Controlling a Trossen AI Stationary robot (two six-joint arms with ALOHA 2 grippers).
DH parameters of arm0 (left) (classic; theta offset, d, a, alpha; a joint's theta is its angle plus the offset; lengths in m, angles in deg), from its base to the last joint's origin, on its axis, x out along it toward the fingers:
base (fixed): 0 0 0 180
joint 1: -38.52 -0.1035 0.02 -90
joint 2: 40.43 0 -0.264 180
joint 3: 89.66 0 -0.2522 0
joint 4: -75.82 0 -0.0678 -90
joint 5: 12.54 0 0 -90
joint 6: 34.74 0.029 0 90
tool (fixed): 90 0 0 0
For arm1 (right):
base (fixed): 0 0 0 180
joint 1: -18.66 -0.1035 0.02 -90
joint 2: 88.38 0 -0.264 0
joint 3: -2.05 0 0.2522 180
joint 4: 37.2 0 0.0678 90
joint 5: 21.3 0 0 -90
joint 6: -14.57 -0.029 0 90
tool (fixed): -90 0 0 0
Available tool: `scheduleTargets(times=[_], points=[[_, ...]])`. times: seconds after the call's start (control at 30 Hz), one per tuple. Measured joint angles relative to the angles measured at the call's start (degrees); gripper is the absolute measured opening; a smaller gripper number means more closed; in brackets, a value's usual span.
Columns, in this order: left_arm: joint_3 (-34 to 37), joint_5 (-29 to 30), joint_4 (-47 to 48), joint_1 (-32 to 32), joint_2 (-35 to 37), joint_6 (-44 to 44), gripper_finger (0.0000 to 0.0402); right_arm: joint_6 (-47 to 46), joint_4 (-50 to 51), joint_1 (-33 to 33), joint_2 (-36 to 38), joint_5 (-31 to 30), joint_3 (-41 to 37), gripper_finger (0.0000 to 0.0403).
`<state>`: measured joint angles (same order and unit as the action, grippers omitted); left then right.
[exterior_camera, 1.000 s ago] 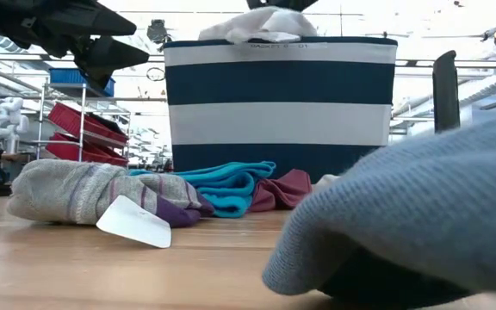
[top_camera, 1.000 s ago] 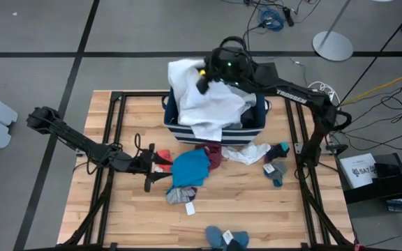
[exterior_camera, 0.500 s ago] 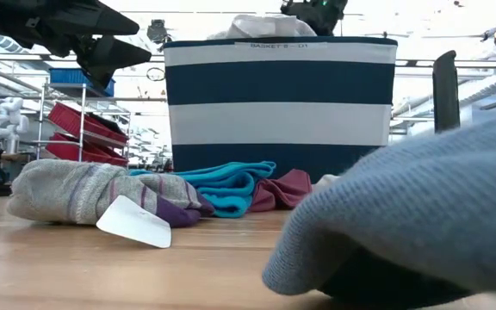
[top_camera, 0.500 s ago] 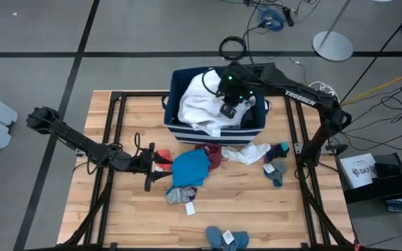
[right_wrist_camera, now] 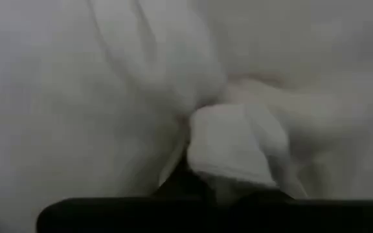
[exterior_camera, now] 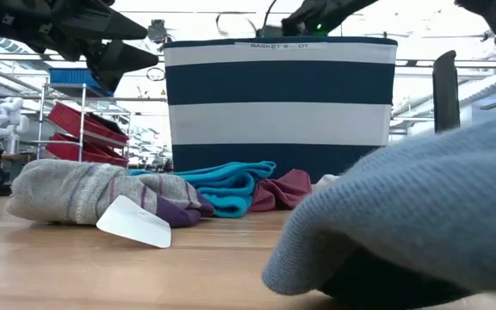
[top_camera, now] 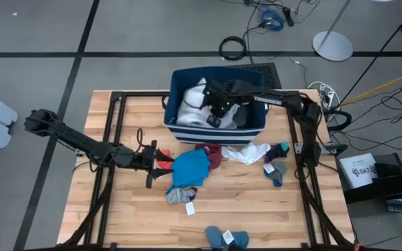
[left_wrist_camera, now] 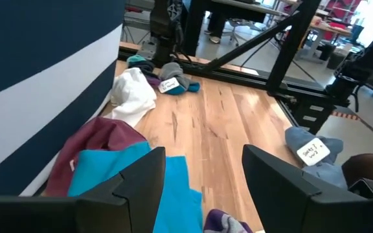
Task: Sort clothes
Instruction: Put the white shirt into the blue laundry organizer, then move the blue socks to the center of the table
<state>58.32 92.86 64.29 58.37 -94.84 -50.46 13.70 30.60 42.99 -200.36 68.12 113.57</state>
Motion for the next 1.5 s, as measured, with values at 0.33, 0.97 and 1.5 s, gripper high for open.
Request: scheduleTargets(times=[0.33,0.97,1.5], points=[[0.0,-1.9,-0.1,-1.2,0.0,0.0,0.0215,0.4,8.6,0.0,-3.0,-5.4,0.3,0.0001],[0.0,-3.5,-3.0,-1.1,0.0,2.5,0.0215,2.9,22.8,-3.9,-2.8,-5.5,34.6,0.0278],[0.0,-9.1,-7.3,-5.5,0.0,6.0,0.0215,-5.2,28.9,-10.6,3.0,9.9,36.4,0.0315]])
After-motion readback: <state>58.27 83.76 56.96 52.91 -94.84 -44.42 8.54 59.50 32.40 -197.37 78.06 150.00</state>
